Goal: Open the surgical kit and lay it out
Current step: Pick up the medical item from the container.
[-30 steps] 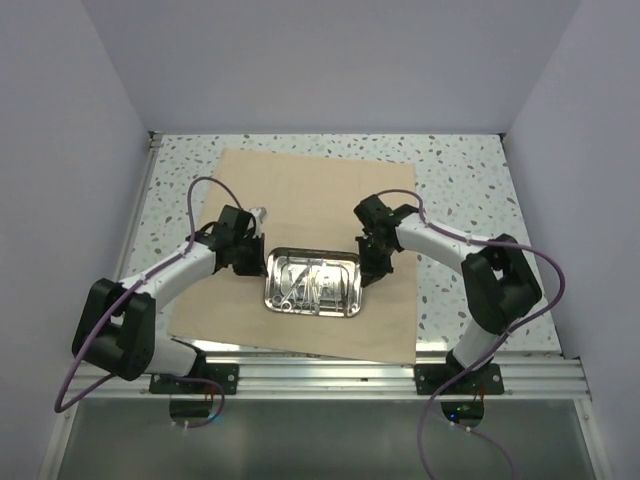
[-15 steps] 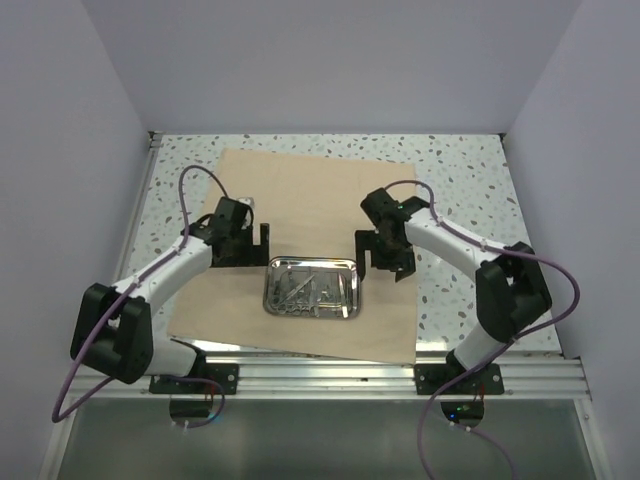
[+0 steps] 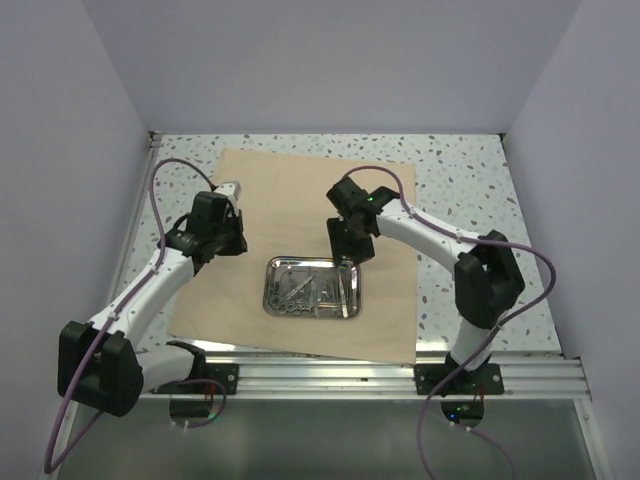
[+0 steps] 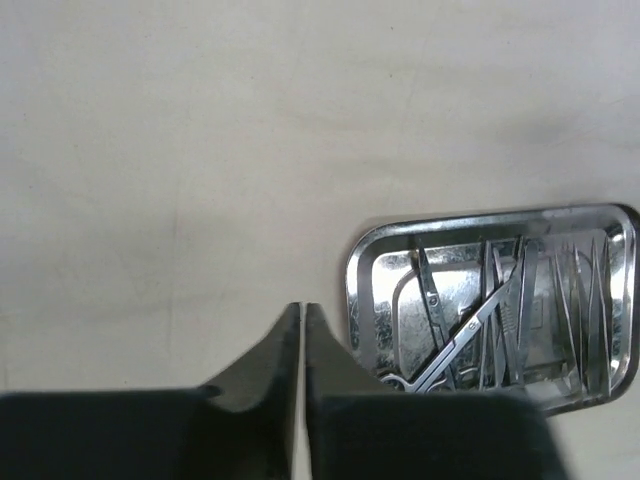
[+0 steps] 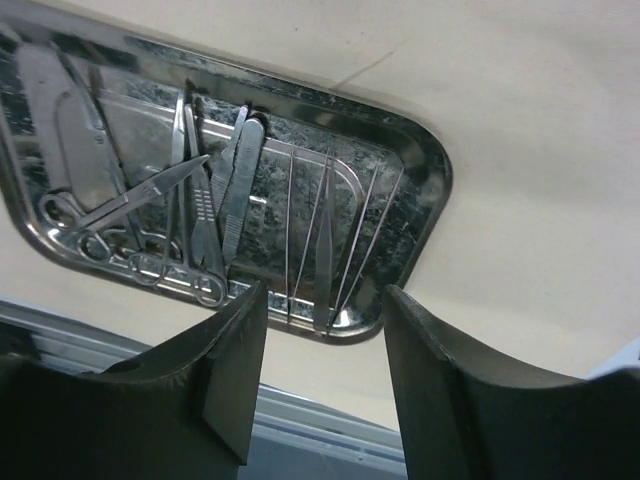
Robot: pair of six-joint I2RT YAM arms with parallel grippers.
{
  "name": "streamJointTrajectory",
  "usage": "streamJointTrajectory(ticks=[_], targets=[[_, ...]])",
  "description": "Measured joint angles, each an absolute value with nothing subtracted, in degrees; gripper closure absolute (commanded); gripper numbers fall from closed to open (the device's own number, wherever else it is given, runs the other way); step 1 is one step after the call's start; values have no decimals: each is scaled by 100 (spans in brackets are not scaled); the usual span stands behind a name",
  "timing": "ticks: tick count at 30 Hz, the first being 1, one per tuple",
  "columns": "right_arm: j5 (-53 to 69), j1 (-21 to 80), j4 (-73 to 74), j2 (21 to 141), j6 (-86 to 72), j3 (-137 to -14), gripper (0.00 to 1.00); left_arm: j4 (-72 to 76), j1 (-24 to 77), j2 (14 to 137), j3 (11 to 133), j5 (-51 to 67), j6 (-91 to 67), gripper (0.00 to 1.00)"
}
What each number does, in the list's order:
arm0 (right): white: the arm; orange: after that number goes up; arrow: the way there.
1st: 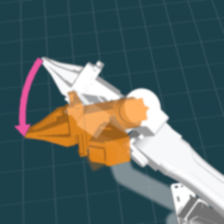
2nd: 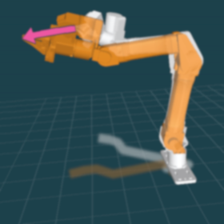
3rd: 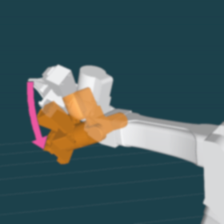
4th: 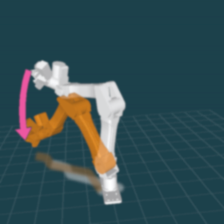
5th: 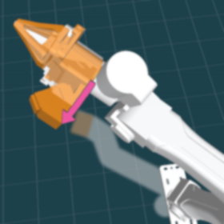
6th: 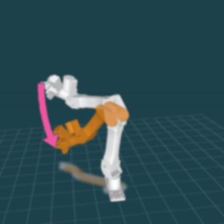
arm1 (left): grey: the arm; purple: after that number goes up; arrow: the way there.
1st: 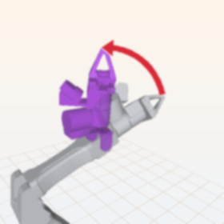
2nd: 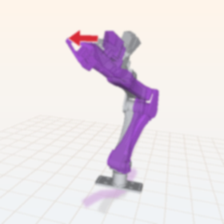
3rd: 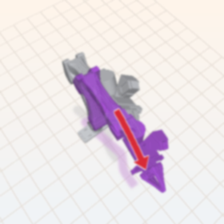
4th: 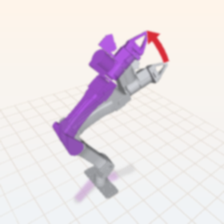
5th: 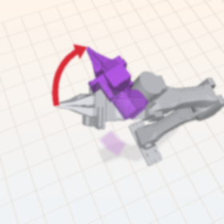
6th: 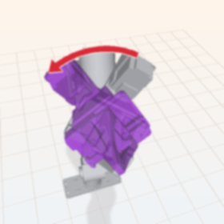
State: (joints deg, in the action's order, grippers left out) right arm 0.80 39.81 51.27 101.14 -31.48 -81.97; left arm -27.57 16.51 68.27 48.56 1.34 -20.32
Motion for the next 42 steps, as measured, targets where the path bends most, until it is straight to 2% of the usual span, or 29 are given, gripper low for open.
streamJointTrajectory(ticks=[1,3,5,6,11,14,16,18,20,25,32,42], targets=[[93,4034,5122,10259,-3148,-8215,48,-2757,1647,6834,4866,143,-2027,74],[97,4147,5140,10580,-3146,-8276,47,-2744,1653,7024,4958,351,-1881,45],[95,4244,5170,10844,-3144,-8403,45,-2727,1715,7227,4989,563,-1782,38],[91,4287,5190,10951,-3142,-8486,45,-2733,1772,7288,4989,676,-1745,37],[47,4401,5240,11120,-3142,-8823,40,-2681,2241,7373,5017,1288,-1533,38],[-80,4407,5328,11120,-3131,-8941,30,-2648,2585,7494,5061,1522,-1428,39],[-237,4405,5413,11107,-3118,-8956,16,-2626,2856,7564,5070,1629,-1380,39],[-399,4379,5542,11078,-3105,-8954,8,-2604,3118,7634,5070,1699,-1363,40],[-530,4331,5612,10991,-3085,-8903,2,-2574,3354,7736,5070,1721,-1330,40],[-760,3940,5725,10396,-3052,-8530,2,-2521,3774,8149,5070,1568,-1284,42],[-869,3138,5852,9907,-2858,-8281,2,-2375,3839,8628,5070,991,-1280,48],[-952,3070,5909,9880,-2714,-8088,2,-2034,3839,9150,5070,725,-1236,51]])
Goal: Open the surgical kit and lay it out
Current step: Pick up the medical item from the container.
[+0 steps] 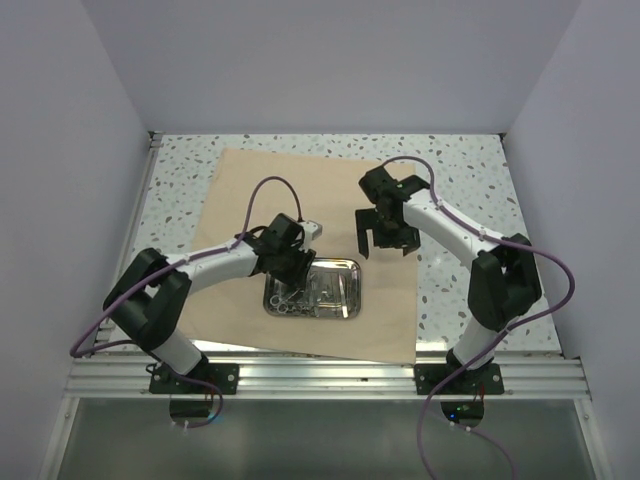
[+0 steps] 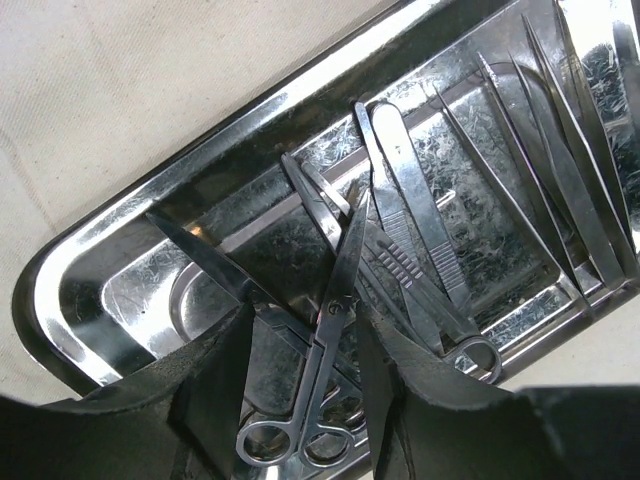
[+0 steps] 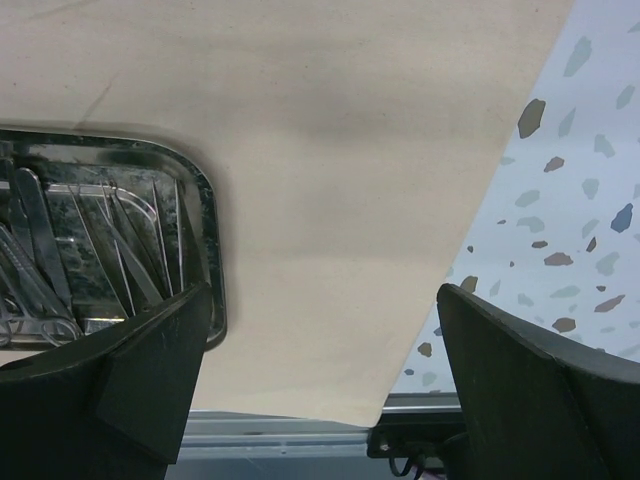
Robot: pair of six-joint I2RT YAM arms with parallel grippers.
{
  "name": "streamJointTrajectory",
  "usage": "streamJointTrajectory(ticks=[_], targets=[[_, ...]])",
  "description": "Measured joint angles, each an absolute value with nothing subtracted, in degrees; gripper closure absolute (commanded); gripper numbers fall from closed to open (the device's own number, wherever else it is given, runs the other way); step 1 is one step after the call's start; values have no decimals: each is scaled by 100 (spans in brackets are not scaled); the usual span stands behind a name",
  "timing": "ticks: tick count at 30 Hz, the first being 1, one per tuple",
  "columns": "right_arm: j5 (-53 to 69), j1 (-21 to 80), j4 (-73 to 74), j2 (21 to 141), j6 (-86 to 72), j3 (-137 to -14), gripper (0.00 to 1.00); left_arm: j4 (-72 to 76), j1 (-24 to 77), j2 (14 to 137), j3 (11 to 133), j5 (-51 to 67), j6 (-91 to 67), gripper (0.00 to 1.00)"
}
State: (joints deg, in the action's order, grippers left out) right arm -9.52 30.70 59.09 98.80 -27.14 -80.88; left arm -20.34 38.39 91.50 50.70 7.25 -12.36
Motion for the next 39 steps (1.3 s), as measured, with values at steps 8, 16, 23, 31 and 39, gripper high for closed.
streamJointTrajectory(ticks=[8,16,23,31,39], targets=[[-950,2932,5916,9880,-2624,-8055,2,-1813,3933,9332,5140,626,-1107,59],[-941,2729,5913,9889,-2517,-8064,2,-1726,4342,9686,5500,95,-1087,75],[-886,2591,5902,9907,-2423,-8088,3,-1658,4401,9863,5618,-388,-1149,96],[-794,2447,5894,9944,-2307,-8162,4,-2274,4405,10040,6062,-504,-1173,100],[-749,2296,5885,9950,-2248,-8162,4,-3710,4379,10145,7290,-558,-1184,95]])
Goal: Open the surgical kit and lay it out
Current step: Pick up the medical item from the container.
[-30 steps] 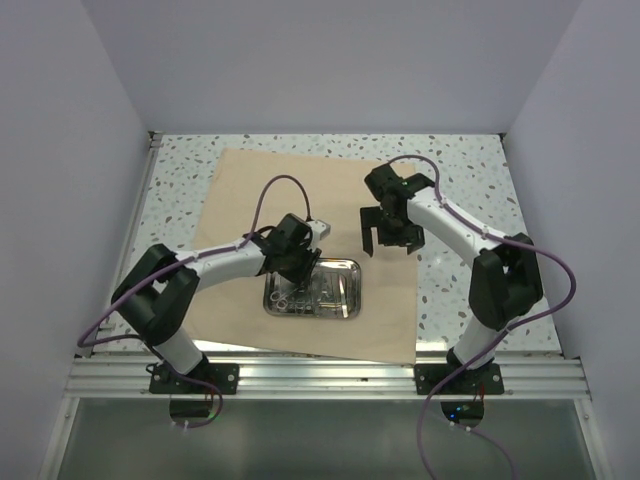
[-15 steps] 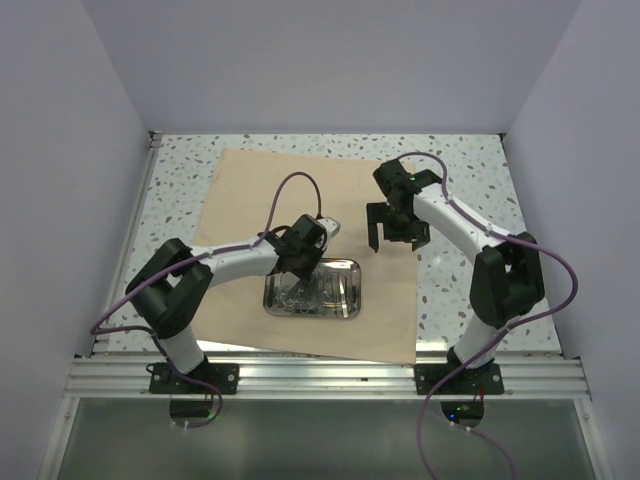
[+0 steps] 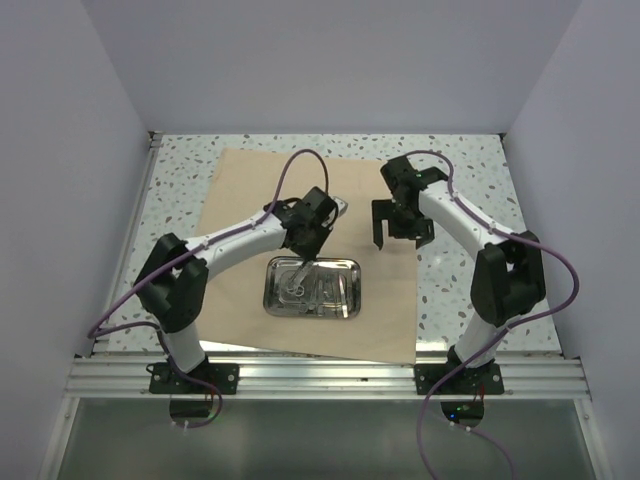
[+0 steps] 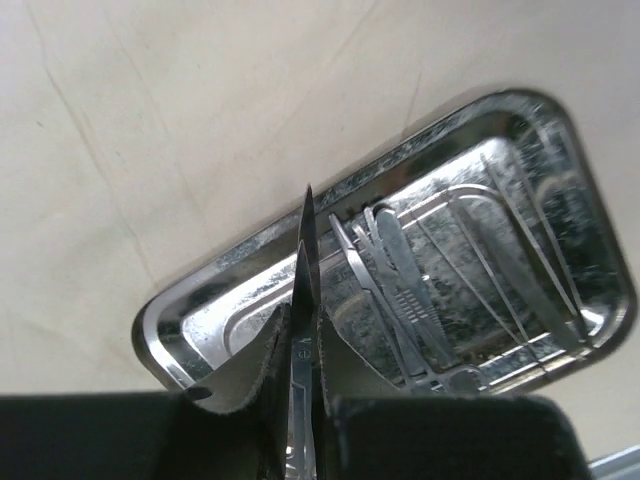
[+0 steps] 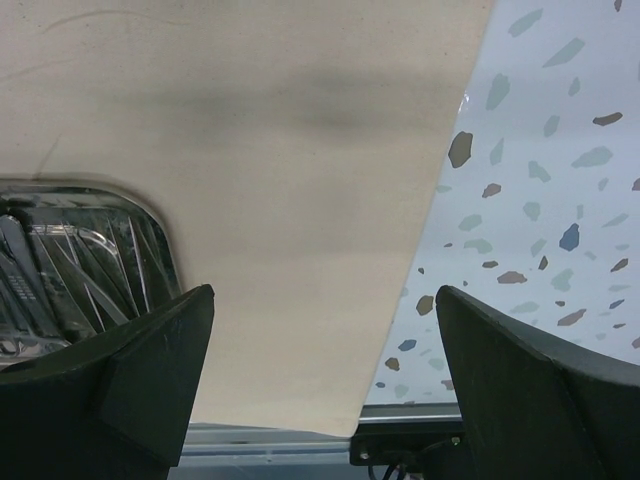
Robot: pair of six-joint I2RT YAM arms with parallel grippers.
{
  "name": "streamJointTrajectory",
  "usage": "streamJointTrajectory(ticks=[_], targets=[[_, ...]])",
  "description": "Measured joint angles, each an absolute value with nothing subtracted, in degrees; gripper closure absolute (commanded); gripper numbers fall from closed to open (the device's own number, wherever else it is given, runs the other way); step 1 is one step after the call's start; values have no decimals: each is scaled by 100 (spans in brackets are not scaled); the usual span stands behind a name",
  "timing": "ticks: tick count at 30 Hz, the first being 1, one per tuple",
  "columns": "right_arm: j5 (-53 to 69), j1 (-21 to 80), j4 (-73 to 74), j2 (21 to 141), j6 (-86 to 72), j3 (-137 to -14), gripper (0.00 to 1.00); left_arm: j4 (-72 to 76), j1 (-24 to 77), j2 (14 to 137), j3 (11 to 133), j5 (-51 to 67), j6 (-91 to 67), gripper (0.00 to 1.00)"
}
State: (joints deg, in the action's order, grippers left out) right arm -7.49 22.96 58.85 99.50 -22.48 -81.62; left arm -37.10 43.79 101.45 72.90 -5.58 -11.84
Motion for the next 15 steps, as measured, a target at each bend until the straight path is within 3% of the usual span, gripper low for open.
streamJointTrajectory(ticks=[6,15], targets=[[-639,2206,5870,9950,-2231,-8162,4,-4119,4228,10221,8307,-331,-1149,89],[-515,2060,5859,9950,-2189,-8162,5,-4270,3988,10420,8206,-123,-1179,100]])
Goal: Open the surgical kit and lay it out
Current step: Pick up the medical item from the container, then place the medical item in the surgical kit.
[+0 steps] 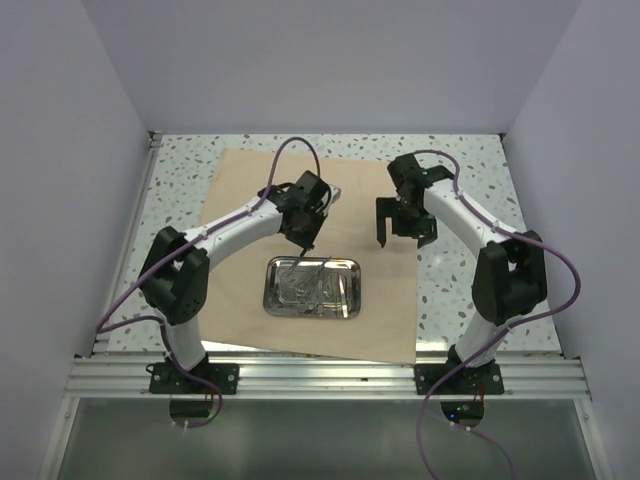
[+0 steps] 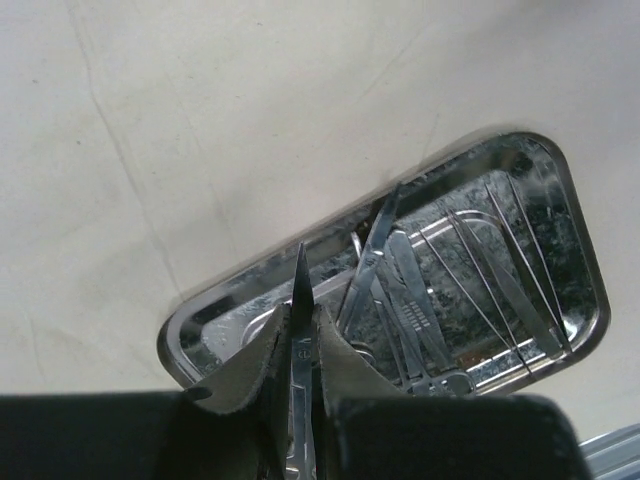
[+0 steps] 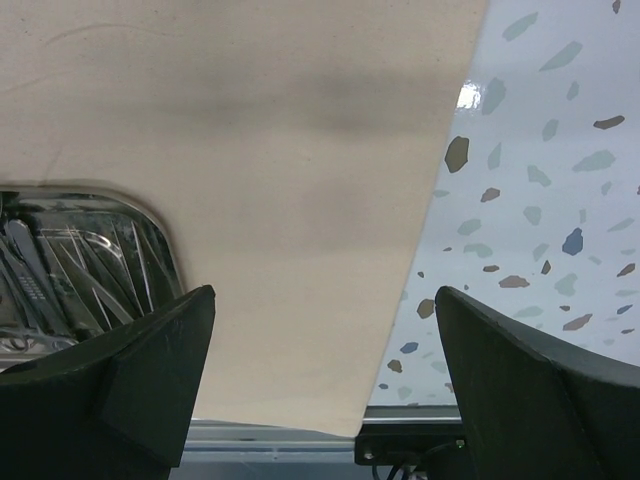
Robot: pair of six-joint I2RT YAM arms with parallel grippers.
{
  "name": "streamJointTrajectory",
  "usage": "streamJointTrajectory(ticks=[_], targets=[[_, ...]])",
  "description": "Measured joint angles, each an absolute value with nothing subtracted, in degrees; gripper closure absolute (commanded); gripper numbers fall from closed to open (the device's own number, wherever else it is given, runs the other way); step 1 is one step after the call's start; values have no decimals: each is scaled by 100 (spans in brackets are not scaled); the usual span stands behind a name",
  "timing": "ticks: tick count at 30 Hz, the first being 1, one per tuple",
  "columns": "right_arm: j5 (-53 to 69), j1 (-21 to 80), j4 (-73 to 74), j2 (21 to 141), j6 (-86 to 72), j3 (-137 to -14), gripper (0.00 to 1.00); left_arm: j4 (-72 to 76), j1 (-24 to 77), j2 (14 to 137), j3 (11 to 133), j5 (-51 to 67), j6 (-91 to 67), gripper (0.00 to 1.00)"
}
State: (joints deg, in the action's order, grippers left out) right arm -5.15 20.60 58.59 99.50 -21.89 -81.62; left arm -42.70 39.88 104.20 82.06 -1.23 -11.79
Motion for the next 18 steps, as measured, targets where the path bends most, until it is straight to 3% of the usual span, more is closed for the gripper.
streamJointTrajectory(ticks=[7,18], targets=[[-366,2049,5758,9988,-2202,-8093,5,-4066,3017,10860,8862,-180,-1293,100],[-287,2049,5695,9990,-2357,-7911,4,-3894,1964,13445,12328,-86,-1376,100]])
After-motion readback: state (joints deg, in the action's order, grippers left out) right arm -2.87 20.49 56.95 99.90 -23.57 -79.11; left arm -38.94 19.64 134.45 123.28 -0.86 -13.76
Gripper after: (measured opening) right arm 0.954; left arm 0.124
